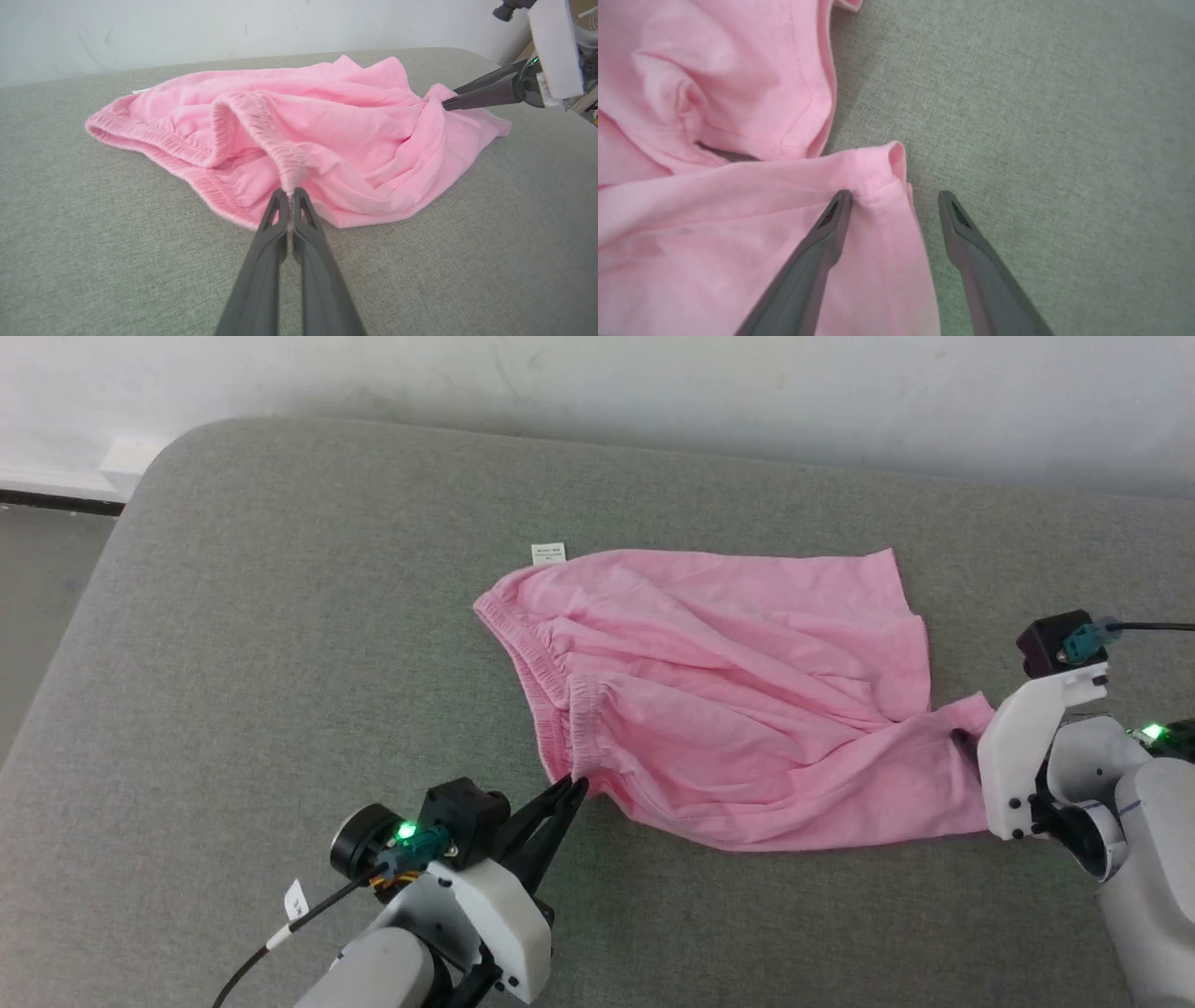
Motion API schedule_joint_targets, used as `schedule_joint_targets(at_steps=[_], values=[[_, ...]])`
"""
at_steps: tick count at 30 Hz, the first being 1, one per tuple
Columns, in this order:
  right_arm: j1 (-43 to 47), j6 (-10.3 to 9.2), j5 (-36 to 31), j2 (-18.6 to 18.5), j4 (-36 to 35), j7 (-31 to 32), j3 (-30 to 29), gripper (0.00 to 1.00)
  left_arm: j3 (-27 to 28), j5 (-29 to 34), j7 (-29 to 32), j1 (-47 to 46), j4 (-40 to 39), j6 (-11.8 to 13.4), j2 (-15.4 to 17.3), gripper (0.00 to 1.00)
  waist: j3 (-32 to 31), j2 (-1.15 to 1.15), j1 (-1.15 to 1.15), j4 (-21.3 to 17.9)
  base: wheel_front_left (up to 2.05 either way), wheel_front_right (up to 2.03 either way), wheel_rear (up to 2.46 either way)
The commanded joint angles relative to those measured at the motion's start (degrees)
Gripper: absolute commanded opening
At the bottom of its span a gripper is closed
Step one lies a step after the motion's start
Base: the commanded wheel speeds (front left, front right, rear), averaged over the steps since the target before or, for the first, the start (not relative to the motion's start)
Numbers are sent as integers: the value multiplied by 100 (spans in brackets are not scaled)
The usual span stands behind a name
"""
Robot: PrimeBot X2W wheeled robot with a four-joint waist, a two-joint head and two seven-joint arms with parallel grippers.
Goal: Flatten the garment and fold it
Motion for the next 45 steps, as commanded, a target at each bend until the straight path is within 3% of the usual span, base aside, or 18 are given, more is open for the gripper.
schedule_joint_targets(at_steps=[1,3,4,12,16,25,32,35,41,42,43,45], values=[[-69,-5,53,-29,60,-52,84,49,-10,6,17,-56,-17,29,-3,0,3,0,0,-4,0,0,0],[-92,-5,100,-74,106,-138,204,21,-16,-6,23,-60,-14,31,1,0,5,0,0,-13,0,0,0],[-101,-5,126,-100,125,-186,264,0,-19,-12,24,-62,-12,31,2,0,5,0,0,-19,0,0,0],[-150,-5,110,-303,227,-786,395,0,-38,-76,35,-43,47,36,18,0,-96,0,0,-66,0,0,0],[-49,-5,419,-329,-7,-1197,363,0,29,-164,-23,17,52,68,42,0,-268,0,0,-103,0,0,0],[626,-5,1300,-811,-1445,-2132,338,0,419,-484,-173,198,-341,219,229,0,-675,0,0,-279,0,0,0],[1908,-5,1564,-1115,-2406,-2684,392,0,406,-625,-104,532,-462,304,287,0,-751,0,0,-370,0,0,0],[2587,-5,1628,-1264,-2681,-2868,644,0,349,-699,-99,773,-347,305,302,0,-787,0,0,-386,0,0,0],[3483,-5,1606,-2172,-2614,-3137,1873,0,233,-813,-154,1174,53,250,331,0,-825,0,0,-368,0,0,0],[3539,-5,1703,-2266,-2520,-3115,1955,44,216,-812,-170,1200,118,240,334,0,-834,0,0,-355,0,0,0],[3535,-5,1781,-2345,-2481,-3150,1997,100,206,-826,-187,1217,172,228,321,0,-839,0,0,-337,0,0,0],[3482,-5,2013,-2430,-2432,-3146,1959,100,178,-824,-216,1205,257,202,300,0,-846,0,0,-289,0,0,0]])
